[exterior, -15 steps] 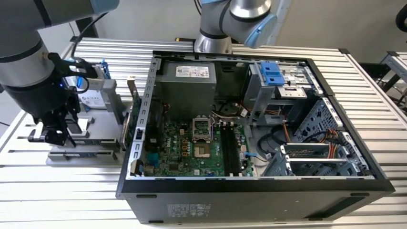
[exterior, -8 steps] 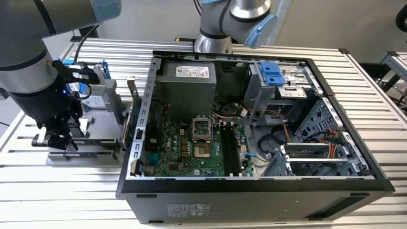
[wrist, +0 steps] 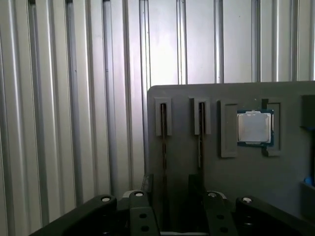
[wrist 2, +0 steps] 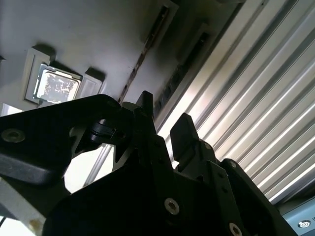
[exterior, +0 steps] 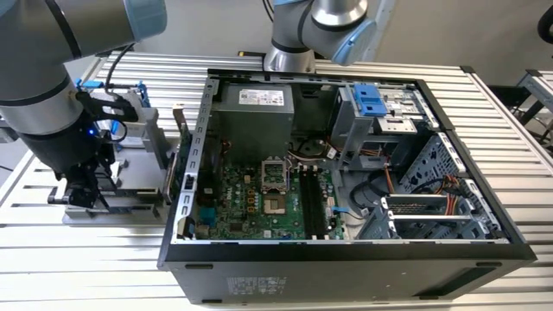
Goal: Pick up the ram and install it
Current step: 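Pick up the ram and move it above insertion slot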
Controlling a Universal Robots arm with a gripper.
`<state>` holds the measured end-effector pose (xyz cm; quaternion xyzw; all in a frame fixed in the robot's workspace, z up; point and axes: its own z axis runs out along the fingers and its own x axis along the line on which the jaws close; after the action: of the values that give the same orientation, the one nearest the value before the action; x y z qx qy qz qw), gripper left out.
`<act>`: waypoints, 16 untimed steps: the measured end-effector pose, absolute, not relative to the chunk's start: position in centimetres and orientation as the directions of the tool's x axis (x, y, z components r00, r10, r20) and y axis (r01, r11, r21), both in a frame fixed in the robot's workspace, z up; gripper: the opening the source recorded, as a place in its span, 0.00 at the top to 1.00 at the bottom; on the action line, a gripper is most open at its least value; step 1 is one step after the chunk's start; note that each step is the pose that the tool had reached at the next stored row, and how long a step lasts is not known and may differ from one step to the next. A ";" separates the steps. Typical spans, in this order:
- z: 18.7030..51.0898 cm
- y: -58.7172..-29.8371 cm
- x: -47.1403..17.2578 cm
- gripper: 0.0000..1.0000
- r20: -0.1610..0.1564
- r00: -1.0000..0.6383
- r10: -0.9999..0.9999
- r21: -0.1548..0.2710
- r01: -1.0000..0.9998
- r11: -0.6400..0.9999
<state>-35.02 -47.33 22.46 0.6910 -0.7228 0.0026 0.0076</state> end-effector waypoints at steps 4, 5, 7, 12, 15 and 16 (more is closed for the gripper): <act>21.8 -47.3 -35.0 0.00 0.016 -0.046 -0.999 0.007 -0.999 0.047; 21.7 -47.3 -35.0 0.00 0.016 -0.046 -0.999 0.007 -0.999 0.047; 21.3 -47.3 -35.0 0.00 0.016 -0.047 -0.999 0.007 -0.999 0.047; 20.5 -47.3 -35.0 0.00 0.018 -0.046 -0.999 0.007 -0.999 0.047; 20.1 -47.3 -35.0 0.00 0.018 -0.046 -0.999 0.007 -0.999 0.047; 19.9 -47.3 -35.0 0.00 0.018 -0.046 -0.999 0.007 -0.999 0.047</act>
<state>-35.02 -47.34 19.92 0.6904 -0.7233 0.0037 0.0086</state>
